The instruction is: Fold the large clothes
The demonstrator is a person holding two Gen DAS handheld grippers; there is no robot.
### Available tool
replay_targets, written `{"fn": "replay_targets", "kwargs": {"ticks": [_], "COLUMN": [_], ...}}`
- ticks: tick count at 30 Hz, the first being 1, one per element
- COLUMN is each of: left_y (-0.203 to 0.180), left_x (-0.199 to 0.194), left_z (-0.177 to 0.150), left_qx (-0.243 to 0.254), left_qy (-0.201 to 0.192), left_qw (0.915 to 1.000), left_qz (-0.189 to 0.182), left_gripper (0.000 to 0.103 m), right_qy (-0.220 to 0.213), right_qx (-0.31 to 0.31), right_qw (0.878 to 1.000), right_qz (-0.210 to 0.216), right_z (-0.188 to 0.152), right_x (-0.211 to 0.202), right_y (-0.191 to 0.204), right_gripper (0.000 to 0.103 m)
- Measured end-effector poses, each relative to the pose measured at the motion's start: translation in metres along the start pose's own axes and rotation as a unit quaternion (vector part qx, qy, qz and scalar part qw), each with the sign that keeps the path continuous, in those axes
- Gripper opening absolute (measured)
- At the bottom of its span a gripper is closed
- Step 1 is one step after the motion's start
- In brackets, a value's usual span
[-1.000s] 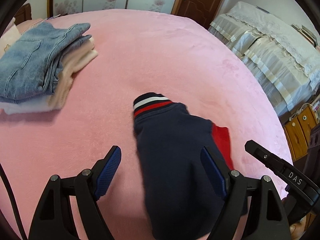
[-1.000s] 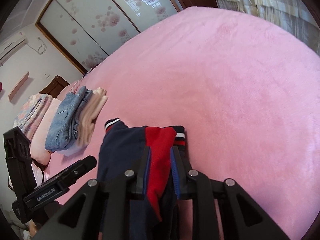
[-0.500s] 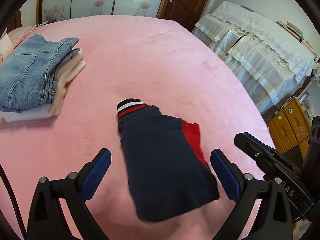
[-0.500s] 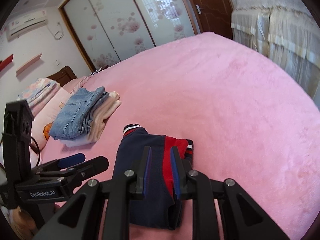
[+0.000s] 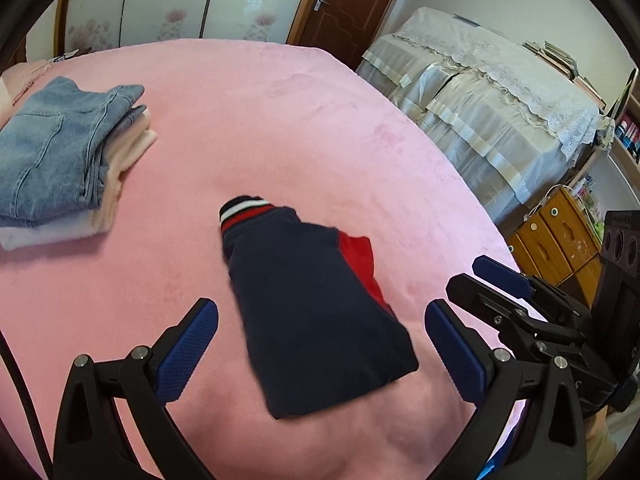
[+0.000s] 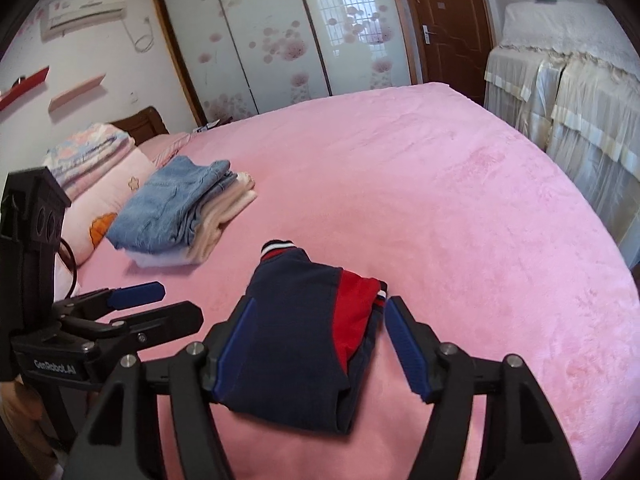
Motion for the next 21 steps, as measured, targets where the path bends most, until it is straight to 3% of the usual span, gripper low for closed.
{"fn": "replay_targets", "kwargs": {"ticks": [6, 11, 15, 21], "left_y": [0.011, 0.021, 0.028, 0.038], "left_x": [0.02, 0.05, 0.078, 0.109], "left_z": [-0.013, -0.022, -0.033, -0.043], "left_qx": [-0.013, -0.026, -0.049, -0.082], "left_qy": [0.036, 0.074, 0.122, 0.153], "left_qw": [0.9991, 0.9964, 0.9888, 0.9801], "left_qz": [-0.016, -0.032, -0.07, -0.095], "left_gripper": [0.102, 0.102, 0.102, 0.102], "right_qy": [0.037, 0.079, 0.109, 0.141], "right_qx": [0.039, 0.087, 0.14, 0.221], "right_qw": [0.999, 0.992, 0.979, 0.954], "right_qz": [0.008, 0.05, 0.096, 0.147], "right_z": [-0.015, -0.033, -0.047, -0.059], "right_x": [0.012, 0.033, 0.055, 0.085], "right_y": [-0.017, -0.034, -0.048, -0.071], "right_gripper": [0.067, 0.067, 0.066, 0.066]}}
Point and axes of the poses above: each gripper's, at about its wrist camera, not at the fingertips, and x roughly the way its jaws point, y to its left, z to its top, the point moved 3 cm from there along x, roughly the way its jaws point, and after that the axes turned 7 degrees about z, right-handed, at the moved point
